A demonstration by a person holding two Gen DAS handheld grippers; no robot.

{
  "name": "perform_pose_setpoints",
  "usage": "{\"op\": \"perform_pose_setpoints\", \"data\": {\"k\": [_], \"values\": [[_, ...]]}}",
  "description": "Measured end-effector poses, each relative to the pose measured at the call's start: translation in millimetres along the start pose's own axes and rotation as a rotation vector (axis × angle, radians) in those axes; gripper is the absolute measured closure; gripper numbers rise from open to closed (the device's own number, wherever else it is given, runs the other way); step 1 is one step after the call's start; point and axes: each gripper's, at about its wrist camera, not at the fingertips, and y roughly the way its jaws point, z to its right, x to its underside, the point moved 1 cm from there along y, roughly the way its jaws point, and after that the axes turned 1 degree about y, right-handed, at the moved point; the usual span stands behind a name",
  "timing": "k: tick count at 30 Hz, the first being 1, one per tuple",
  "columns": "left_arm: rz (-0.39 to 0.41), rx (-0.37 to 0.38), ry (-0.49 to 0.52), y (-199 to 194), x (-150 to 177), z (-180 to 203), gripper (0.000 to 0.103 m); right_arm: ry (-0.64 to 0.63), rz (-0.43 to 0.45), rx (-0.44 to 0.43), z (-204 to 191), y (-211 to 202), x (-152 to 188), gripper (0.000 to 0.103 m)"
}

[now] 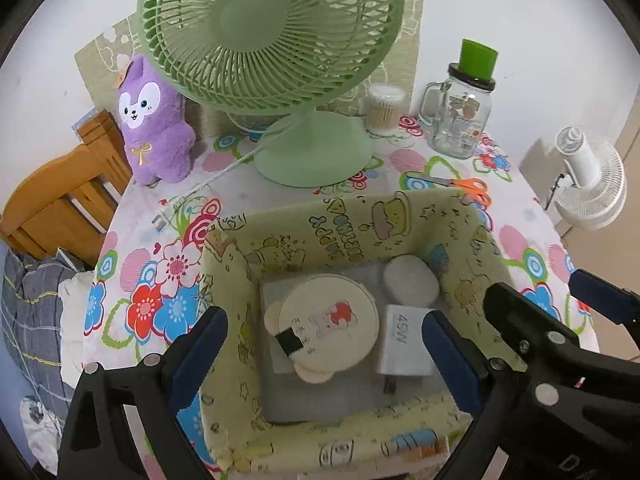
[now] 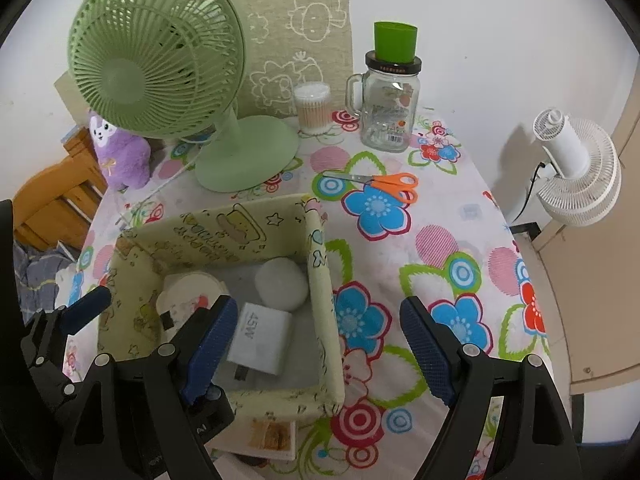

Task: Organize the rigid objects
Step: 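Lower the coaster and charger into the basket and open both tools, then withdraw both open tools from the basket toward the white square sponge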

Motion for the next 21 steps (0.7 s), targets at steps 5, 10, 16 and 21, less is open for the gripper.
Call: {"op": "perform_pose_setpoints", "data": {"k": [5,10,16,21], "values": [[0.01,0.0,0.004,-15,10,0,0.004,0.001,0.019,-0.012,-2,-15,11,0.017],[0.028,-0.002,0.008,-33,21,1,0.004,-0.013,0.045,-0.018,-4,-32,22,0.017],[0.046,0.006,0.015,-55,34,1,0.004,-0.02,0.062,-0.018,-7,-52,34,0.017],[0.054,0.026,0.008,-71,44,2,0.004,-0.01,0.083,-0.008,-7,-68,44,0.017]]}}
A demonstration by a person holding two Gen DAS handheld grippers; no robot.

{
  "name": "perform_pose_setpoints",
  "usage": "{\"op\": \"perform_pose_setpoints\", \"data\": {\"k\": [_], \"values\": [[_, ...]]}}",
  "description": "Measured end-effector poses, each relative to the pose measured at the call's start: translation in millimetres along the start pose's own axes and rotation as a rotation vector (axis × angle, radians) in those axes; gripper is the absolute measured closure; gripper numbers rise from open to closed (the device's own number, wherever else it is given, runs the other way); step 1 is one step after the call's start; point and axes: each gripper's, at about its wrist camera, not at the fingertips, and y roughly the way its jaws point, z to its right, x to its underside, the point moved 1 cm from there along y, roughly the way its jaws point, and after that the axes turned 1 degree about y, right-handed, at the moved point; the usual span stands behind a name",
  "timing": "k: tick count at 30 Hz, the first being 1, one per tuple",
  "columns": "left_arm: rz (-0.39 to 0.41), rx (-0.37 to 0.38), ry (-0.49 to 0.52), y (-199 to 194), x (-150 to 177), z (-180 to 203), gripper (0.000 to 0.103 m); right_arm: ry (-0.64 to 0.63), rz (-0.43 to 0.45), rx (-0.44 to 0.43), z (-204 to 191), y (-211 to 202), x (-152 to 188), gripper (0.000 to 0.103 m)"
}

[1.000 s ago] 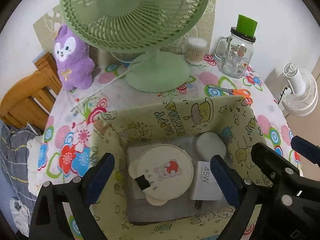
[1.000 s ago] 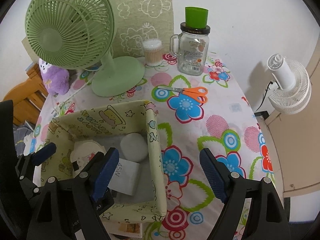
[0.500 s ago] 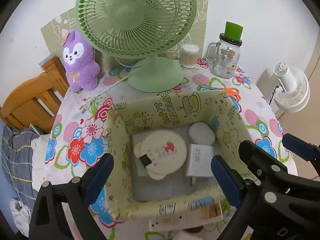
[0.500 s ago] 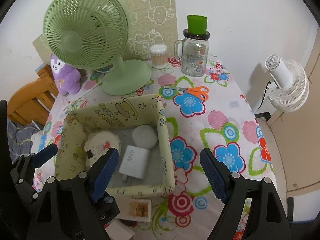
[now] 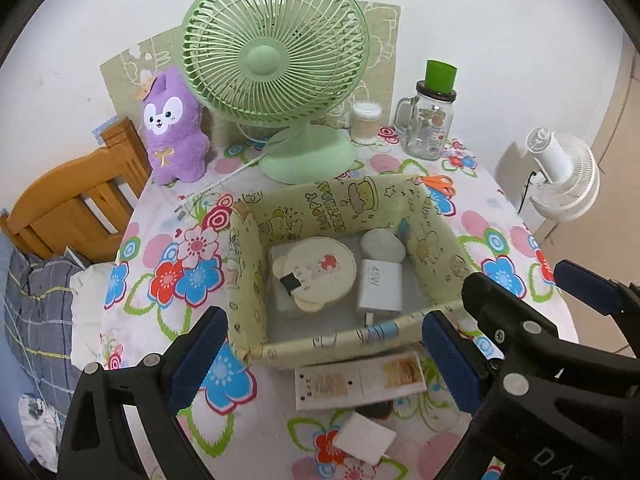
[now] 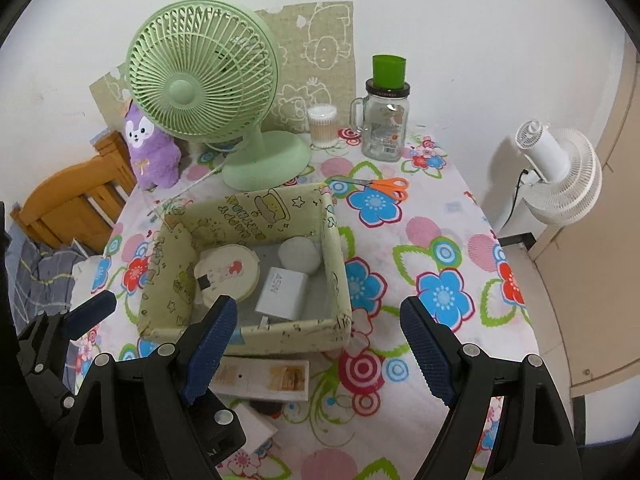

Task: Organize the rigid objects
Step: 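Withdraw both open tools from the basket toward the white square sponge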

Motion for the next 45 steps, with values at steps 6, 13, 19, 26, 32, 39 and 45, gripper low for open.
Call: {"op": "perform_pose_setpoints", "data": {"k": [6,13,19,26,32,39,45], "values": [[-0.006,0.022,-0.006,-11,12,0,0.004,0.002,0.004,0.017,-3,-15,12,0.017],[0.008,0.031,-0.005,-26,24,-6,0.004,0.022,0.006,0.021,-3,-26,24,0.017],[0.001,0.054,-0.007,-28,39,-10,0.004,-0.003,0.012,0.034,-7,-32,36,0.017],[-0.007,0.061,-0.007,-23,57,-9,0.004,-0.013,0.003,0.036,-6,-28,54,0.017],[-0.026,0.078,-0.006,-12,71,-7,0.004,-0.009,-0.023,0.027,-4,-17,69,0.017],[-0.042,0.08,-0.001,0,83,-6,0.004,-0.018,-0.035,0.014,-3,-7,80,0.017],[-0.059,0.093,0.014,13,89,-1,0.004,-0.003,-0.054,0.021,4,5,90,0.017]]}}
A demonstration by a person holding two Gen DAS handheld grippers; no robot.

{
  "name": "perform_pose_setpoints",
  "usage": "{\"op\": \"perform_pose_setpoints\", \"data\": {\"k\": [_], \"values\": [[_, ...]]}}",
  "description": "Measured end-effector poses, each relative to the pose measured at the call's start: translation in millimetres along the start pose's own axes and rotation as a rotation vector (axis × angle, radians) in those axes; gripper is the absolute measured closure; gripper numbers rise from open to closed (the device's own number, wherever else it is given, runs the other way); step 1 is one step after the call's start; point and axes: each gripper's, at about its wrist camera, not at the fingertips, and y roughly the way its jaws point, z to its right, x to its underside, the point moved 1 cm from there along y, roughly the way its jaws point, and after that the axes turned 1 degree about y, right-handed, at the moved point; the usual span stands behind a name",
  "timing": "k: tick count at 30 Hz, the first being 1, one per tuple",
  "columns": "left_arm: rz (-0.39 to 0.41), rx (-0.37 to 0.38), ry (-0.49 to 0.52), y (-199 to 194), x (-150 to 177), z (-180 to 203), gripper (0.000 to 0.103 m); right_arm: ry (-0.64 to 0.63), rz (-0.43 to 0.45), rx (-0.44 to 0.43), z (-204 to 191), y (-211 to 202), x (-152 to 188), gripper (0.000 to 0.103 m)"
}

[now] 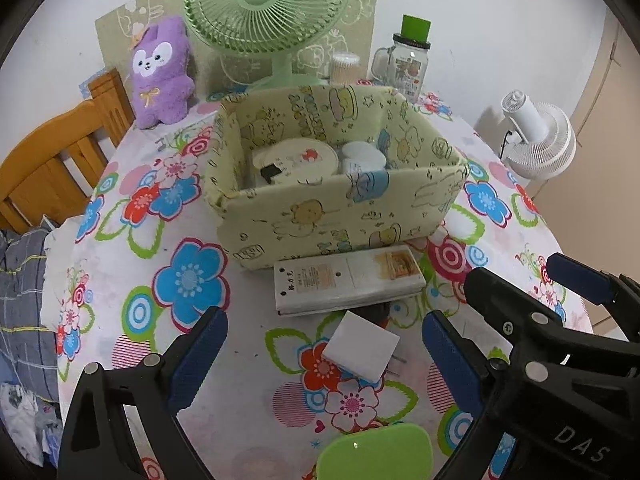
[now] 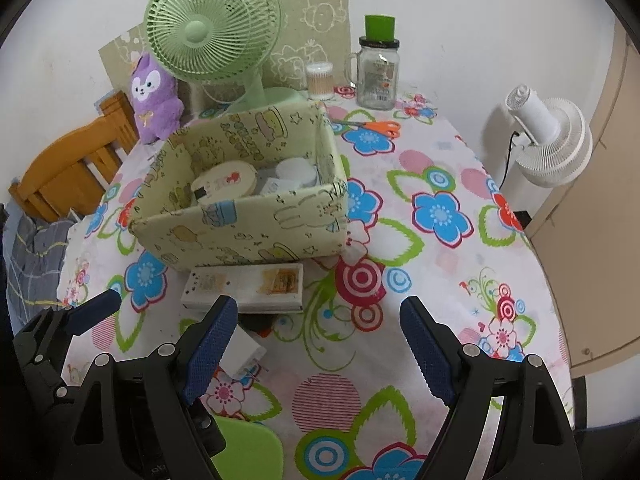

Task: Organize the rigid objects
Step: 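Withdraw both open tools from the basket toward the white square sponge, then close the left tool on the white square sponge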

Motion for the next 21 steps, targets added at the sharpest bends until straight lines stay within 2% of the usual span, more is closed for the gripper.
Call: {"op": "perform_pose_setpoints", "data": {"k": [21], "values": [[-0.048,0.016,0.009,44,19,7,0.004,-0.007,-0.051,0.003,12,41,20,0.017]]}}
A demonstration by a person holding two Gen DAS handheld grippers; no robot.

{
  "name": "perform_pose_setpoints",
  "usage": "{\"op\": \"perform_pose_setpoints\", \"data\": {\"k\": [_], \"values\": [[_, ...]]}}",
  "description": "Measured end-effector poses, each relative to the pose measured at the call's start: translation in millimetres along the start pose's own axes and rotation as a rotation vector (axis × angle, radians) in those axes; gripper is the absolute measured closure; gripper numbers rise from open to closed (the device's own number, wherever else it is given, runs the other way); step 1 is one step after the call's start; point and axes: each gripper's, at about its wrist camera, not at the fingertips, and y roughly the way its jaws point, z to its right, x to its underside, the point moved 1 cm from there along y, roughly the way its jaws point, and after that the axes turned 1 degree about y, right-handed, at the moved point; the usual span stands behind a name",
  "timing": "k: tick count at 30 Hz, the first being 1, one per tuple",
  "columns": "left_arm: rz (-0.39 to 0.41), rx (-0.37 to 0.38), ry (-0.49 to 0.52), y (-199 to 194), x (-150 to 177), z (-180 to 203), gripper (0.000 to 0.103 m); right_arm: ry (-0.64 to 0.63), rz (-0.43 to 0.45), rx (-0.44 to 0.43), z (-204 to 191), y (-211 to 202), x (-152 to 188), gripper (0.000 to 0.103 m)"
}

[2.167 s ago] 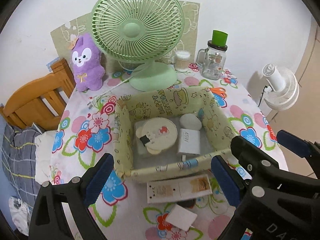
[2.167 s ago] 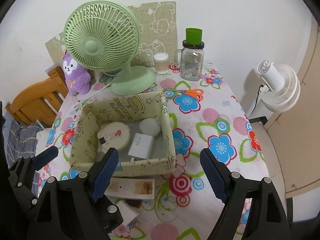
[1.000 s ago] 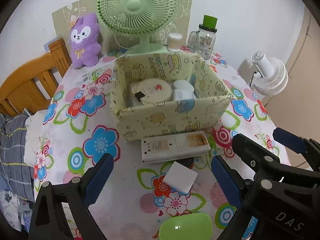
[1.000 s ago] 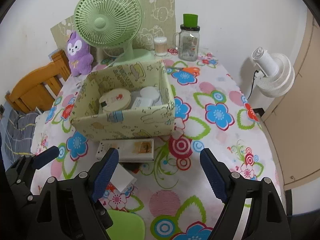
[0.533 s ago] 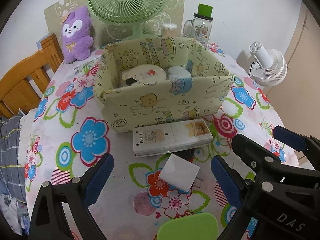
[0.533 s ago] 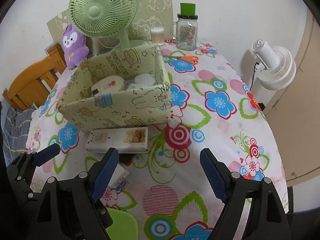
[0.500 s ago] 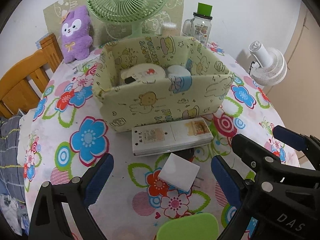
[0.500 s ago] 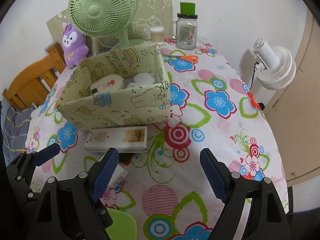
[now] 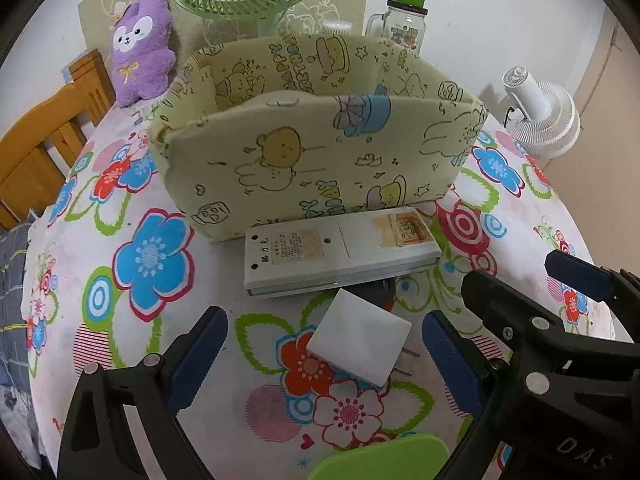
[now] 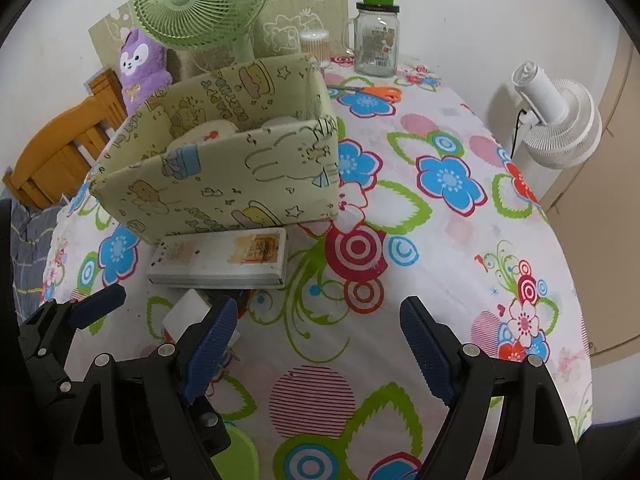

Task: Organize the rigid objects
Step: 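Close the left tool on the white square sponge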

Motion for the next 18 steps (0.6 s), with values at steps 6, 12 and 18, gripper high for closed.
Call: {"op": "perform_pose_setpoints", "data": {"k": [6,12,18], "values": [[-0.001,0.006,-0.005,10,2,3,0.007,0.015,-0.024,0.006,5,9,2,0.017],[-0.014,0.007,-0.014,17,5,6,0.019,-0.001,-0.044,0.003,6,17,3,0.017],[-0.005,-0.005,-0.008,20,7,11,0.044,-0.001,-0.062,-0.006,6,25,3,0.017]]}}
